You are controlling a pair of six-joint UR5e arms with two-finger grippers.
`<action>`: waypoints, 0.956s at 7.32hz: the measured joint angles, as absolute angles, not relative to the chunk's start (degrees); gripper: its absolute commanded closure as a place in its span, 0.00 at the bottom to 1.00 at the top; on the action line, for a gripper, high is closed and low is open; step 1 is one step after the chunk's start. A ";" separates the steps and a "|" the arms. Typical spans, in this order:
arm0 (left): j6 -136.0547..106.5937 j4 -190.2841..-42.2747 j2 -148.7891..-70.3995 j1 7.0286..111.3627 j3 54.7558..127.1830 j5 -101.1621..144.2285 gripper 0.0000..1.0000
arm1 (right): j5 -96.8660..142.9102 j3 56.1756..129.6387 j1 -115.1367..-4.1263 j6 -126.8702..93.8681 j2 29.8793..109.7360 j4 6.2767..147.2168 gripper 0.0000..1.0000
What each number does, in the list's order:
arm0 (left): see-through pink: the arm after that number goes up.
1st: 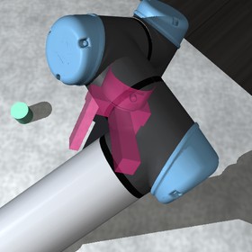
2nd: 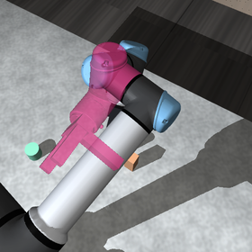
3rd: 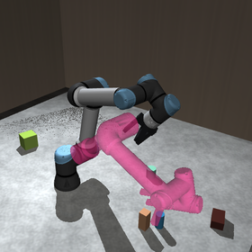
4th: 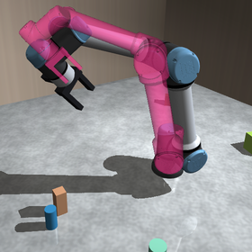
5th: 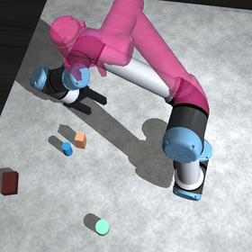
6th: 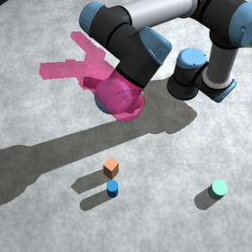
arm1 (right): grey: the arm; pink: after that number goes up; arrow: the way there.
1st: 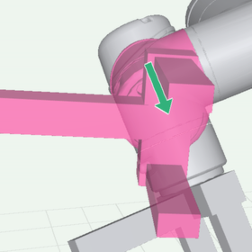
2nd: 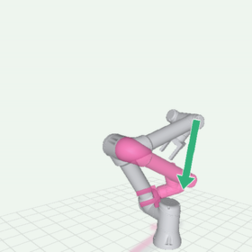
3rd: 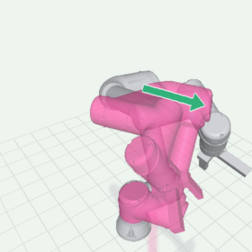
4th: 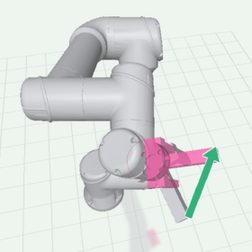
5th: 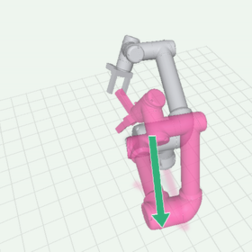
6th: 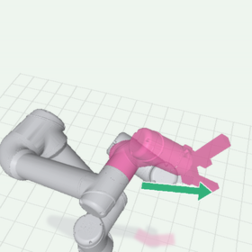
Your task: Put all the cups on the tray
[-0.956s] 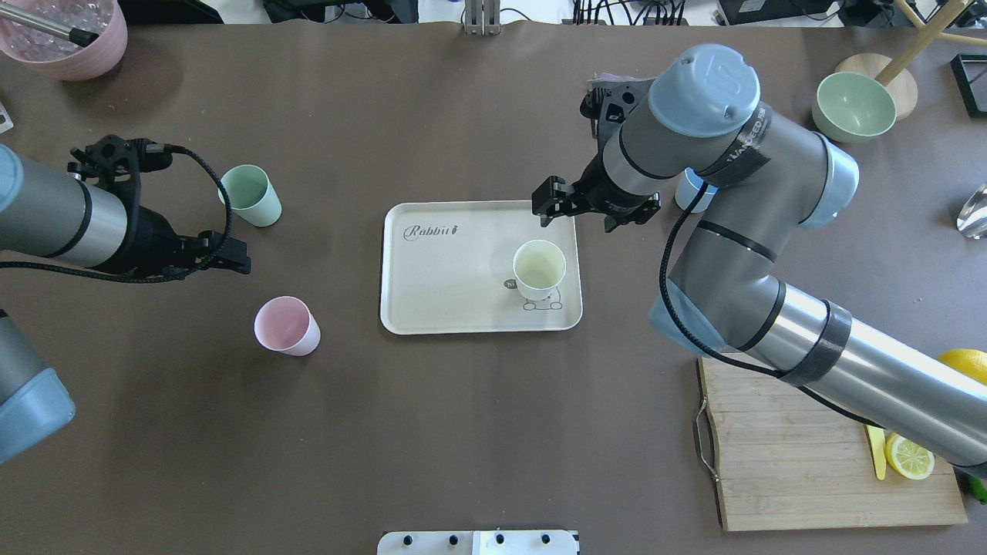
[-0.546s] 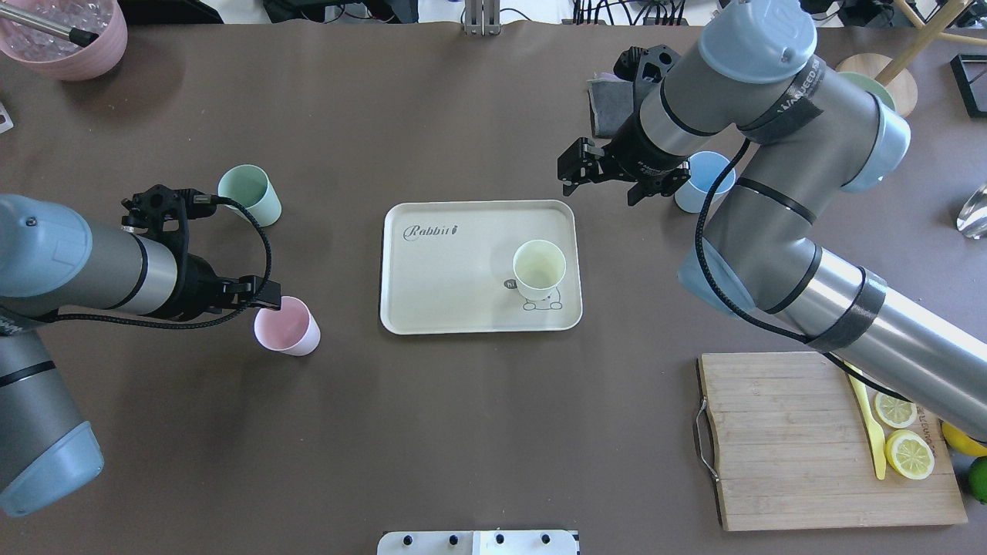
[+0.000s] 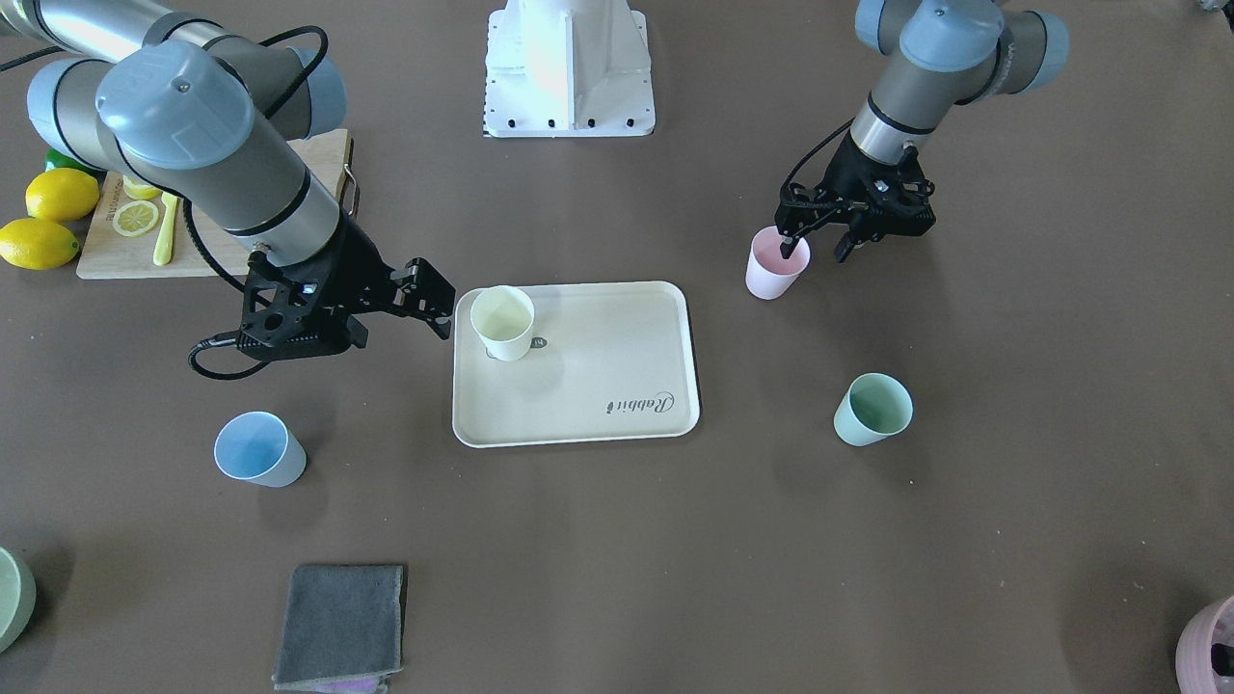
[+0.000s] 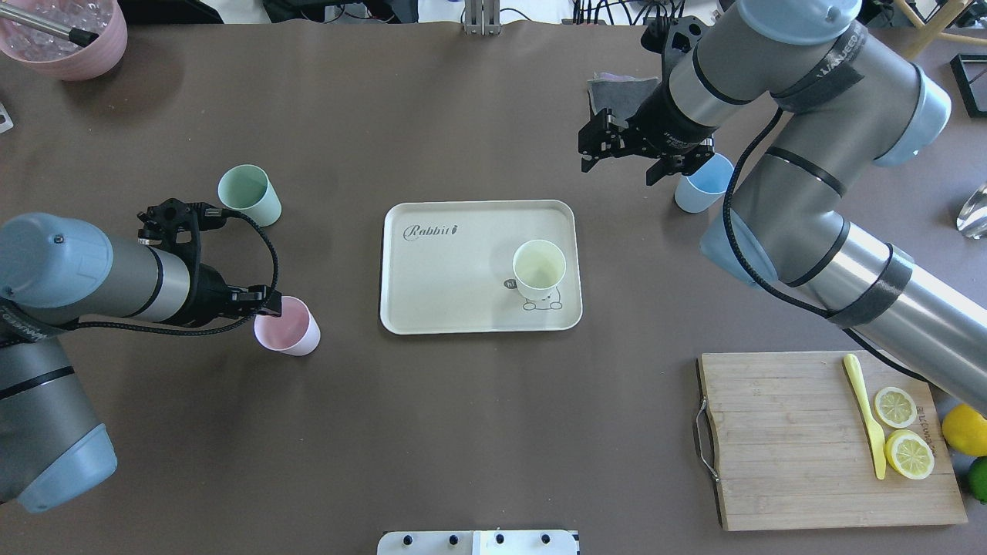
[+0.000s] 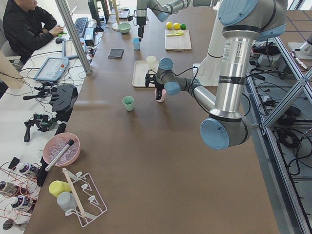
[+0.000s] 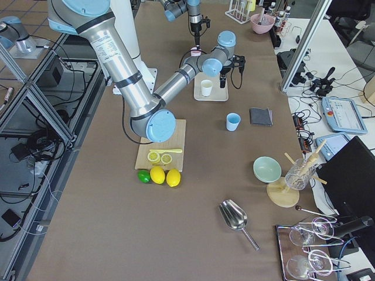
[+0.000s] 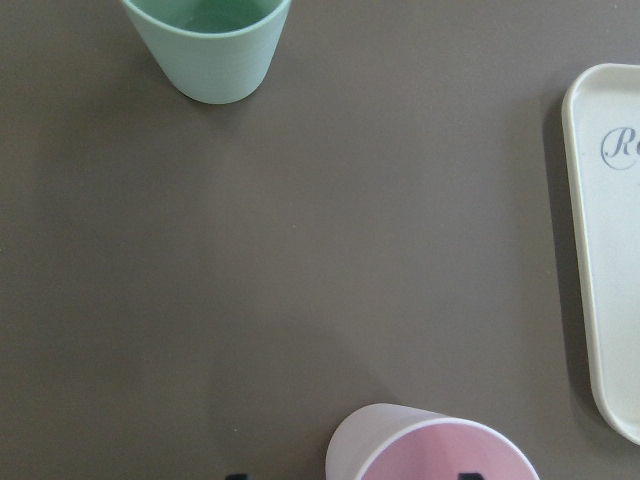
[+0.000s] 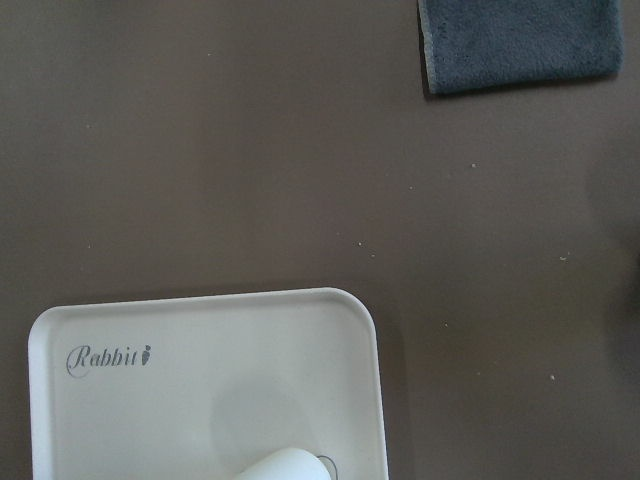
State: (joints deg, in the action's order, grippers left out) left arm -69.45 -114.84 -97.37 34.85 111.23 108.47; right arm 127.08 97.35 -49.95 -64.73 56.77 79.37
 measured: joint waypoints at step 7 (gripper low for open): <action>-71.10 -116.08 -97.53 31.87 110.54 106.99 1.00 | 130.36 97.78 -54.59 -62.26 58.85 79.36 0.00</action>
State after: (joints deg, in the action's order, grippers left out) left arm -71.10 -116.08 -97.53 31.87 110.54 106.99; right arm 130.36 97.78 -54.59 -62.26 58.85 79.36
